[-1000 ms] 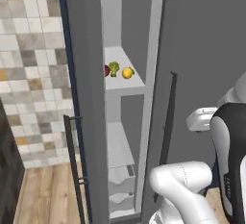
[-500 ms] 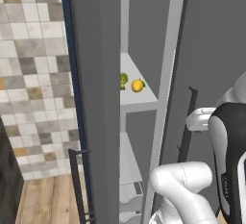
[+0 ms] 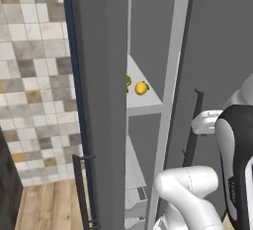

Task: Take the broccoli, pear, and lemon from the freezer and place them in the bowl on the counter.

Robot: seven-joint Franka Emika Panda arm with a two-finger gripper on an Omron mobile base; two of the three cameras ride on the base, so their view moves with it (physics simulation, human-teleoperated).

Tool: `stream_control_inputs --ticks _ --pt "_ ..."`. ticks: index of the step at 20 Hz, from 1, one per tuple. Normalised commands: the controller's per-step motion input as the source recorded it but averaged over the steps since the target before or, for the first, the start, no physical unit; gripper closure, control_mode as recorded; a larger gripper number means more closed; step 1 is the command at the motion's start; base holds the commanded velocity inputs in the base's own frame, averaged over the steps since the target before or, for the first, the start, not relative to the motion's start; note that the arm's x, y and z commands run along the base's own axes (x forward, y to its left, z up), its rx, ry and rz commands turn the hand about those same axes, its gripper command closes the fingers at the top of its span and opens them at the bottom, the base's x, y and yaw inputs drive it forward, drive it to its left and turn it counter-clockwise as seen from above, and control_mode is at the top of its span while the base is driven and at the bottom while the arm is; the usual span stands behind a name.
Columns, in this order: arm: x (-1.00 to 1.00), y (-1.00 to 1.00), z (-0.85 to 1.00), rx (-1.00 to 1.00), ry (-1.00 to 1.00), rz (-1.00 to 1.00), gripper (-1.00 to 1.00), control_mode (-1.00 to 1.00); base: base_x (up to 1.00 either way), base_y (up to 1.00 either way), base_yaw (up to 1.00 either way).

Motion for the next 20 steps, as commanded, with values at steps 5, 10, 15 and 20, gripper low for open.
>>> stream_control_inputs --ticks 5,10,15,20 --pt "0.0 0.0 0.0 0.0 0.0 0.0 -1.0 1.0 0.19 0.59 0.0" --pt "0.0 0.0 0.0 0.0 0.0 0.0 -1.0 1.0 0.36 0.38 0.02" --pt "0.0 0.0 0.0 0.0 0.0 0.0 -1.0 1.0 0.76 0.23 0.01" --pt "0.0 0.0 0.0 0.0 0.0 0.0 -1.0 1.0 0.96 0.05 0.06"
